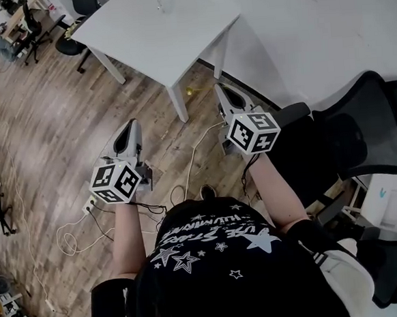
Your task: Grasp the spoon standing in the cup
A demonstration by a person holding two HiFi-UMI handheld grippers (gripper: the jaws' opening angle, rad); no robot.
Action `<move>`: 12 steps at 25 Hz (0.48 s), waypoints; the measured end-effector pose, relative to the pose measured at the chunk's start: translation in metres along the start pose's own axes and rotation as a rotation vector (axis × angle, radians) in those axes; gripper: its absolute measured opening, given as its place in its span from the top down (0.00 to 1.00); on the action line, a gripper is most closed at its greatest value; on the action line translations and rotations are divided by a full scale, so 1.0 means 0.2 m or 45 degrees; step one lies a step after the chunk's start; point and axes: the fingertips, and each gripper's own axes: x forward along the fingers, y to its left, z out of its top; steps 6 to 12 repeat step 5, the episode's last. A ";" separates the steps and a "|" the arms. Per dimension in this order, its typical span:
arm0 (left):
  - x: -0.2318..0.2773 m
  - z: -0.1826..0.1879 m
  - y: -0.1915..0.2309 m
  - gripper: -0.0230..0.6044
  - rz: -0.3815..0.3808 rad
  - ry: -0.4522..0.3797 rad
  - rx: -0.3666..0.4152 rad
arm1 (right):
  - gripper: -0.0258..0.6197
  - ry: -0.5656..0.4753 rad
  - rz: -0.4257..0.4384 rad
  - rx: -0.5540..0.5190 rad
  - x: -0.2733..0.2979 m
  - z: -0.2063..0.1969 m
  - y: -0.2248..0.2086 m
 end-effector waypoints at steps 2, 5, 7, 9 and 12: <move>-0.03 0.00 0.03 0.95 -0.005 0.008 -0.008 | 0.94 0.003 -0.002 -0.006 0.00 -0.01 0.05; -0.08 0.00 0.08 0.95 -0.015 0.018 -0.012 | 0.94 0.002 -0.006 -0.008 0.00 -0.03 0.12; -0.08 0.00 0.08 0.95 -0.015 0.018 -0.012 | 0.94 0.002 -0.006 -0.008 0.00 -0.03 0.12; -0.08 0.00 0.08 0.95 -0.015 0.018 -0.012 | 0.94 0.002 -0.006 -0.008 0.00 -0.03 0.12; -0.08 0.00 0.08 0.95 -0.015 0.018 -0.012 | 0.94 0.002 -0.006 -0.008 0.00 -0.03 0.12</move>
